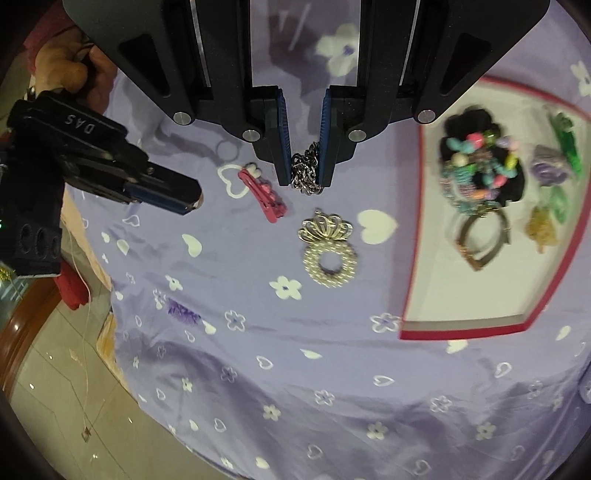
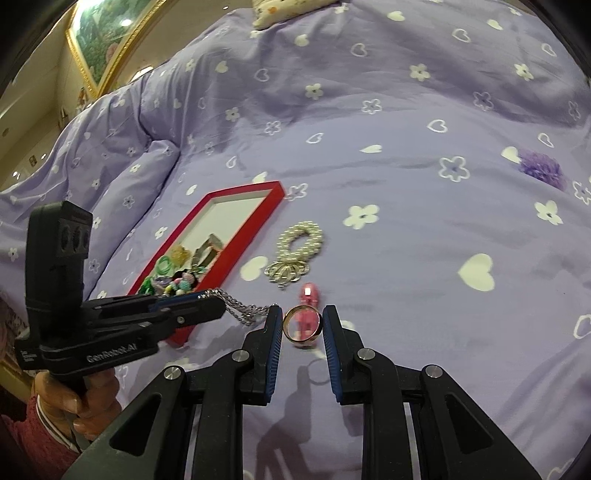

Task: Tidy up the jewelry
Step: 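Lower the chain and ring into the tray and open both tools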

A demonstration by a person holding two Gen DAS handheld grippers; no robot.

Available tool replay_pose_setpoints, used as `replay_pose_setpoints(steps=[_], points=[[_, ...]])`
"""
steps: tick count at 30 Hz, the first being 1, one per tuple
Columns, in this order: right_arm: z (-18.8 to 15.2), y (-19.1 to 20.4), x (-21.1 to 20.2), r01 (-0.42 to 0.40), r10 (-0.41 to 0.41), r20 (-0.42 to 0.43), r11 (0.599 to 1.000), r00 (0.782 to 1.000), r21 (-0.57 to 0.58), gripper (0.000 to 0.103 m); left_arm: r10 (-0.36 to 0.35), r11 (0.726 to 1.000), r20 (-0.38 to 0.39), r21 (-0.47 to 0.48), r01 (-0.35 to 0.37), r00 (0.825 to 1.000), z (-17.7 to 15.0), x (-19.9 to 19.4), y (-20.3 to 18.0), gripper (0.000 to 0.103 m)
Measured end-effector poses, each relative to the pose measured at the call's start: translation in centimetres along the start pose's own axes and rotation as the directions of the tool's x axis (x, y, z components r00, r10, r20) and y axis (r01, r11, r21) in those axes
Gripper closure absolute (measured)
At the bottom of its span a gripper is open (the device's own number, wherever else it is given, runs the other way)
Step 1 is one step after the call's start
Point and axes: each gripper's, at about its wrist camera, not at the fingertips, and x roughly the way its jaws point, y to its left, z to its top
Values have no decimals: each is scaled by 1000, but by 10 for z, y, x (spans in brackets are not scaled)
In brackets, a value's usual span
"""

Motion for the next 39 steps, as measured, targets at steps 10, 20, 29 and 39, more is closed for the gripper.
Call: replay_pose_setpoints(steps=[10,20,29,39], points=[[5,39,15,-47,46,-20,997,999,-59,81,33,996,73,-82,-27,997,-3,-43,36,91],[15,76,32,-107,103,-41,988,994,-112,81,84,990,123,-125,-69,989,-2,-72,68,91],[21,102,50,-151,143,-67,979,988,-140,81,131,980,150,-170,-105,980,4,-88,97,91],[27,131,78,-189,172,-104,966,980,-178,81,168,968,145,-209,-136,975,4,-85,124,91]])
